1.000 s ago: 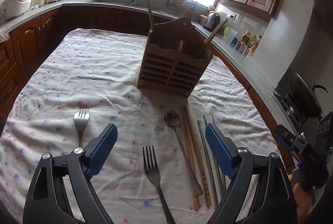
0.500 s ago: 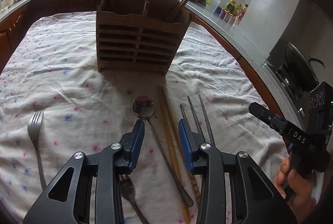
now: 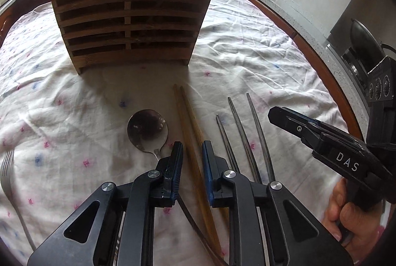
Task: Organize utensils
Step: 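Close the right tool on a metal chopstick while the left tool grasps a wooden chopstick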
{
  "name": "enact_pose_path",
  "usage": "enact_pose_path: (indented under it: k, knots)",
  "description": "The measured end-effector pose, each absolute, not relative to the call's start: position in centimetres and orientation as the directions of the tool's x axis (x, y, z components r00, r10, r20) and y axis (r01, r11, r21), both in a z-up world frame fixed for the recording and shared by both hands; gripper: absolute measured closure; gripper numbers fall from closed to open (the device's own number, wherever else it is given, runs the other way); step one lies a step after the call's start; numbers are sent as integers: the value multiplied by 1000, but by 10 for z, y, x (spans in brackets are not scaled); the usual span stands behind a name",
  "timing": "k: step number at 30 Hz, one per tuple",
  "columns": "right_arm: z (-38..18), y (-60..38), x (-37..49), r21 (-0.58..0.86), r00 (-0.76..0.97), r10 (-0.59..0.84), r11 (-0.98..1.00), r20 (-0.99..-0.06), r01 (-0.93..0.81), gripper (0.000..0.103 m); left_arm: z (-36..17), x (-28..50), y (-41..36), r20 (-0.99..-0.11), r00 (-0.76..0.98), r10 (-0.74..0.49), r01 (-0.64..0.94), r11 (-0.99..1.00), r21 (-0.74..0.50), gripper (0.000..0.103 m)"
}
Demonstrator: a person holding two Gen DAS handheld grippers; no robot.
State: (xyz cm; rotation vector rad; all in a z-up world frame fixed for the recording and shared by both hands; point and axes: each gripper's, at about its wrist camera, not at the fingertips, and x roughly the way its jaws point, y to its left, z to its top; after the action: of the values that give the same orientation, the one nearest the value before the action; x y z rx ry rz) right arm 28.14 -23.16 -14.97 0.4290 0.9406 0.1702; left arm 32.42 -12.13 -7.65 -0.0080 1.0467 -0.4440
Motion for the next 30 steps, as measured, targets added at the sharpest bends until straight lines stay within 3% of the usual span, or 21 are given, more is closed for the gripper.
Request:
enact_pose_path:
  k: [6, 12, 16, 30]
  knots:
    - [-161, -220, 296, 385, 547, 310, 923, -778, 23, 87, -76, 339, -126, -841, 437, -318, 357, 920, -161, 88]
    - [-161, -210, 309, 313, 541, 268, 950, -798, -9, 89, -78, 340, -126, -844, 440, -307, 387, 913, -131, 90]
    - [-160, -206, 306, 275, 534, 251, 961, -807, -35, 97, -78, 331, -125, -851, 433, -298, 415, 904, -106, 92]
    - [-161, -210, 310, 306, 517, 275, 952, -811, -26, 95, -76, 360, -142, -886, 405, -228, 398, 916, -54, 91]
